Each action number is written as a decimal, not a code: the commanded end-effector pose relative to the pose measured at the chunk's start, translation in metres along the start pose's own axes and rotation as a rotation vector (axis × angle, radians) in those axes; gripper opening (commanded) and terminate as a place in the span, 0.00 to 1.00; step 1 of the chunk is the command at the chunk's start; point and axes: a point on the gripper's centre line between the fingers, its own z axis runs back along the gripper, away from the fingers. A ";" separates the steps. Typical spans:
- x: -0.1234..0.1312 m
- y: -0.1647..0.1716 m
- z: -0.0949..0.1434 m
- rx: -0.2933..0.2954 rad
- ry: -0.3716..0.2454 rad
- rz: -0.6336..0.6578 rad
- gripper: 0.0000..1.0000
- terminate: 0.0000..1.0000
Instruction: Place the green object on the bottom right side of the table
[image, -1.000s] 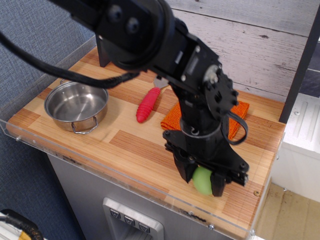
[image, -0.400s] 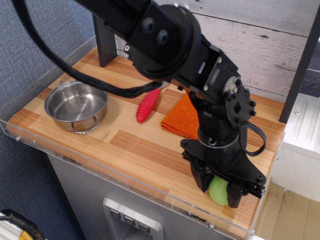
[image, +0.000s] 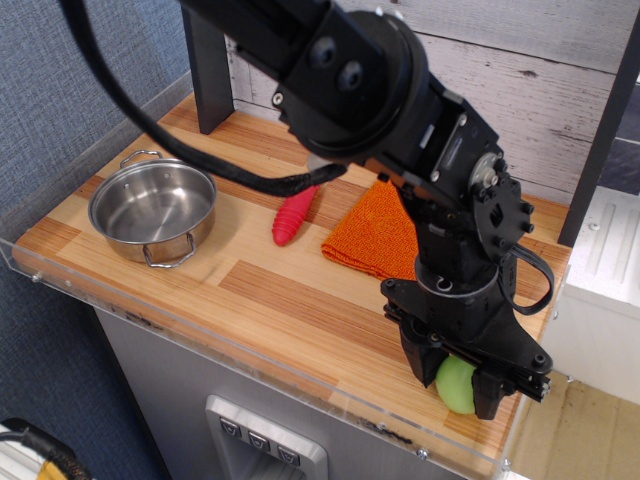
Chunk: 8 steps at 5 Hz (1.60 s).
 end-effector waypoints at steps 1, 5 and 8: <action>0.002 -0.004 0.005 -0.018 0.003 -0.020 1.00 0.00; 0.008 -0.001 0.080 0.052 -0.083 0.026 1.00 0.00; 0.001 0.076 0.124 0.140 -0.045 0.258 1.00 0.00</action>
